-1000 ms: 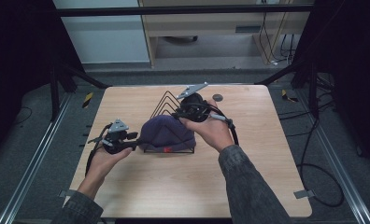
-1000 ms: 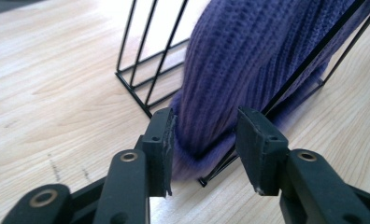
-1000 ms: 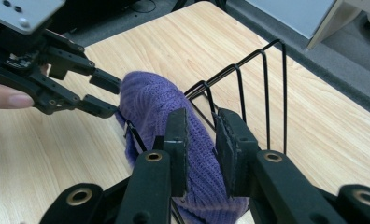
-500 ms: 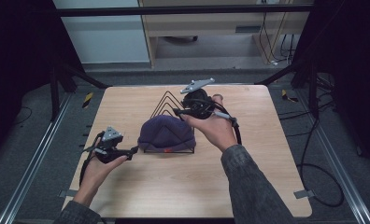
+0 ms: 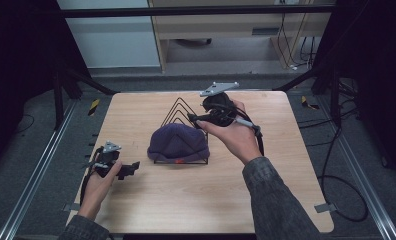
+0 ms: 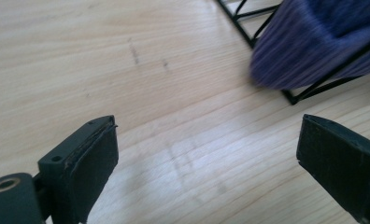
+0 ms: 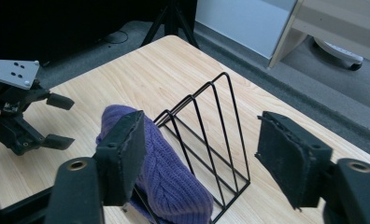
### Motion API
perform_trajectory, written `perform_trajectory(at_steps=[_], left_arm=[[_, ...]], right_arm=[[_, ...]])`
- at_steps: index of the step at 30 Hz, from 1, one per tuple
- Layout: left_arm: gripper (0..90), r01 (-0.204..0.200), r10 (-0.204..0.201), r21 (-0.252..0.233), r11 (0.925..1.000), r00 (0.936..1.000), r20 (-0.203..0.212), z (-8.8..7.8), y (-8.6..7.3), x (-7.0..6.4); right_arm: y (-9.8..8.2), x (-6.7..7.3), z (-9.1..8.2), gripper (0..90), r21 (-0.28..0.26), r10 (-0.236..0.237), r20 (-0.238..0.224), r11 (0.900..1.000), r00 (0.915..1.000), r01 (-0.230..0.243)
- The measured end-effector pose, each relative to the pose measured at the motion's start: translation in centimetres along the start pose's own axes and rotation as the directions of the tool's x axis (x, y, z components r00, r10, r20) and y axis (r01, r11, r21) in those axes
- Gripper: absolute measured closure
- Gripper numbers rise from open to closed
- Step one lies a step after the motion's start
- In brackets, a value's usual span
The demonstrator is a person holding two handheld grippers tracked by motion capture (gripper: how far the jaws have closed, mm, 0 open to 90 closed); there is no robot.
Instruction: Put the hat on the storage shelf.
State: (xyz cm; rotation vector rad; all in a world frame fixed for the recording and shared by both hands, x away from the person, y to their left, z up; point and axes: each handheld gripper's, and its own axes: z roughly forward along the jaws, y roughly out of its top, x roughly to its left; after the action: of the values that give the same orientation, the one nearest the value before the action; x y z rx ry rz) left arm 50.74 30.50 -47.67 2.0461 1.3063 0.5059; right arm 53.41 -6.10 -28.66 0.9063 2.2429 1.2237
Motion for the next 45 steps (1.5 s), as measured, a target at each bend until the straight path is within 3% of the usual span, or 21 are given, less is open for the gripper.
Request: perform_trajectory(at_steps=[12,17,22,31,38,40,45], left_arm=[[4.8,0.016,-0.013,0.084,0.9963,0.9993,-0.034,1.0,-0.8,0.6],[2.6,-0.007,0.013,0.119,0.9928,0.9988,-0.047,1.5,-1.3,0.7],[0.8,0.001,0.005,0.108,0.9942,0.9985,-0.055,1.5,-1.5,0.8],[0.0,-0.005,0.010,0.103,0.9947,0.9987,-0.050,1.5,-1.6,0.8],[0.0,-0.006,0.011,0.100,0.9950,0.9988,-0.048,1.5,-1.6,0.7],[0.0,-0.007,0.012,0.099,0.9951,0.9988,-0.047,1.5,-1.6,0.6],[0.0,-0.016,0.020,0.098,0.9951,0.9990,-0.041,1.5,-1.6,0.5]], right_arm=[[-0.3,-0.9,-2.0,16.9,-0.034,0.038,0.029,0.999,0.9988,-0.037],[-1.4,-2.0,-3.7,12.9,-0.042,0.064,0.063,0.997,0.9959,-0.062],[-3.7,-3.4,-5.5,10.9,-0.042,0.100,0.090,0.994,0.9910,-0.096],[-7.6,-6.0,-6.8,8.8,-0.028,0.158,0.124,0.987,0.9795,-0.156],[-10.7,-7.0,-7.2,8.4,-0.010,0.188,0.129,0.982,0.9737,-0.188],[-11.7,-7.1,-7.2,13.7,-0.001,0.180,0.145,0.983,0.9728,-0.182],[-15.4,-7.2,-6.2,15.9,0.062,0.174,0.167,0.981,0.9706,-0.186]])
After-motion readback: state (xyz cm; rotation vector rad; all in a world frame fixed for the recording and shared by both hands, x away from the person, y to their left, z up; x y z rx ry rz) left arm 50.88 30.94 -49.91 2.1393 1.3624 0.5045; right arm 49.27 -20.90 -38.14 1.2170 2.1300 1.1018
